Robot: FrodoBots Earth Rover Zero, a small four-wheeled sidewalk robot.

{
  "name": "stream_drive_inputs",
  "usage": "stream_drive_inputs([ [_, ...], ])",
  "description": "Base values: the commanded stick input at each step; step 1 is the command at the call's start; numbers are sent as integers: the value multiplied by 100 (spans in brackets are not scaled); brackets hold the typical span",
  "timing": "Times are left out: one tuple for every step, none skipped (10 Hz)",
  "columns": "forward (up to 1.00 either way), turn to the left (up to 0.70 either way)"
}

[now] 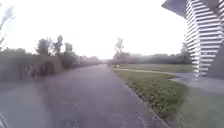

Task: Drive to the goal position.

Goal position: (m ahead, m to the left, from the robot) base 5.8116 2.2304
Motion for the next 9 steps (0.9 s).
stream_drive_inputs([
  [70,0],
  [70,0],
  [70,0],
  [70,0],
  [70,0],
  [70,0],
  [70,0],
  [70,0],
  [70,0],
])
